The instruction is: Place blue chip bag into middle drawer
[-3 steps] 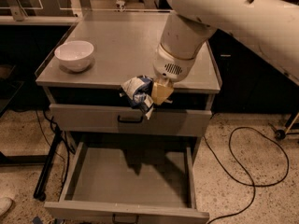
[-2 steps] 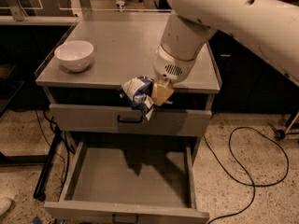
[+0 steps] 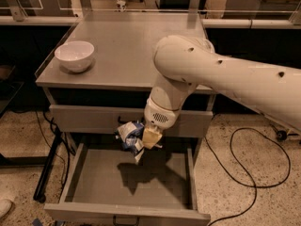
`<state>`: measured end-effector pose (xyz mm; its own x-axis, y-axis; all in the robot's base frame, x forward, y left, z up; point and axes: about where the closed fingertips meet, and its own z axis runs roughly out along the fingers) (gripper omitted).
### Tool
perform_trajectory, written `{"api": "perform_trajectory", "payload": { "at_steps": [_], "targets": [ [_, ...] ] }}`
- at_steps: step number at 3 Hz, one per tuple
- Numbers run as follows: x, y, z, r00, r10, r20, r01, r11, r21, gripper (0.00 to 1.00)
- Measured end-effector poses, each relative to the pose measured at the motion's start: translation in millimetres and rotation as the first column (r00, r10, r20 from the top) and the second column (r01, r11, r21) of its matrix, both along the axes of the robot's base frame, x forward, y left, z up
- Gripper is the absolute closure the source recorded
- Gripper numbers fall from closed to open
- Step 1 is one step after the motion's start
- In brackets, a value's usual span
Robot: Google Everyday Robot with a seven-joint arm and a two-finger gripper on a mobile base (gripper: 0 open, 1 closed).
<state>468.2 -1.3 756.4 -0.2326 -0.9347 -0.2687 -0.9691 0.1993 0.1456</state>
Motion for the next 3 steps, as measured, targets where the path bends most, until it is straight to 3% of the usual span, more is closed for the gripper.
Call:
{"api": "perform_trajectory", "payload": {
  "at_steps": [1,2,3],
  "targets": [
    [0.0,0.0,0.0,1.0000,0.000,0.000,0.000,1.000,0.000,1.00],
    [-3.9,1.2,-25.6,0.9985,-0.026,-0.049,0.027,0.999,0.022,1.00],
    [-10.9,-3.3,-83.9,0.9889,-0.090,-0.118,0.094,0.995,0.029,1.00]
  ]
}}
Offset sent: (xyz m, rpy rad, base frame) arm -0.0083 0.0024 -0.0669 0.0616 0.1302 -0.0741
